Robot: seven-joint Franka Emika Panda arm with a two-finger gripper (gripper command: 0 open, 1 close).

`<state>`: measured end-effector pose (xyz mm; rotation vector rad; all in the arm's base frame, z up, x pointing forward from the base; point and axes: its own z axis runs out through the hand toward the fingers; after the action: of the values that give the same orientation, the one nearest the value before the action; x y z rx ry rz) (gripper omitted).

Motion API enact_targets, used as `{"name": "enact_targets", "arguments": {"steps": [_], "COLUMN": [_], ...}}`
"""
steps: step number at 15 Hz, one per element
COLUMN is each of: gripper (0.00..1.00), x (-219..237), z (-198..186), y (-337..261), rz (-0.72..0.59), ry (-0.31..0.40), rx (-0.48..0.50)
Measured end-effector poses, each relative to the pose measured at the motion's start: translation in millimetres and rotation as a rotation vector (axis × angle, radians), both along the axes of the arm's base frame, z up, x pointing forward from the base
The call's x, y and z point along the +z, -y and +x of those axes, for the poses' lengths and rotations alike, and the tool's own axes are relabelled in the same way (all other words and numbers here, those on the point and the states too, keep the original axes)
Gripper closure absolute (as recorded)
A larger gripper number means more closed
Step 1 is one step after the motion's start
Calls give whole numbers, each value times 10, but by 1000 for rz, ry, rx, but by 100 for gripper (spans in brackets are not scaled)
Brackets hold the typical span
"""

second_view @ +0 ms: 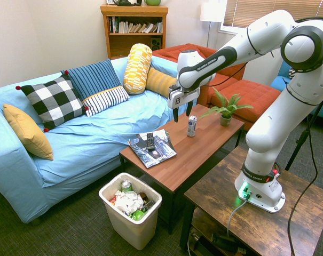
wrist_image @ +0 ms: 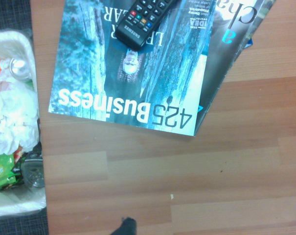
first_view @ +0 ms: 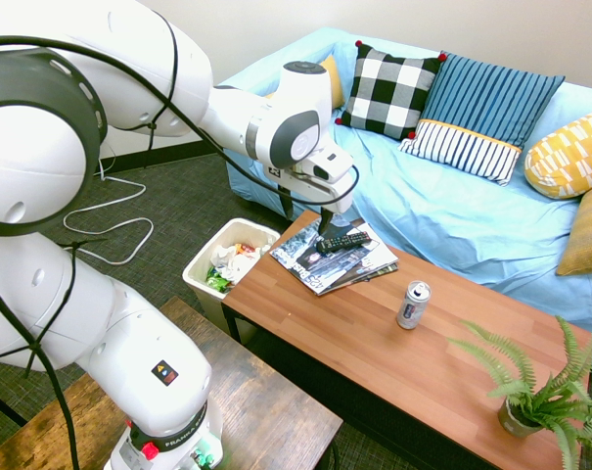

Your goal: Throw the can in the trash bin

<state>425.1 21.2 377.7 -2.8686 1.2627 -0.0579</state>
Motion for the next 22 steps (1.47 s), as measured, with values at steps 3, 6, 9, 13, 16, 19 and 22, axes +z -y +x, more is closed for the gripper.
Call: {"name": "enact_targets", "arguments": {"steps": [3, 6, 9, 13, 16, 19, 22], "gripper": [0, 0, 0, 0, 0, 0, 0], "x": [13, -42, -136, -428, -782, -992, -1156], "z": [55, 120, 177, 422, 712, 934, 1031], "y": [67, 436, 959, 1618, 1923, 2203, 2329], "rz": [-6, -29, -73, -94, -92, -85, -80], "ry": [43, 73, 91, 74, 64, 56, 33], "rx": [-27, -101, -211, -317, -378, -452, -494]}}
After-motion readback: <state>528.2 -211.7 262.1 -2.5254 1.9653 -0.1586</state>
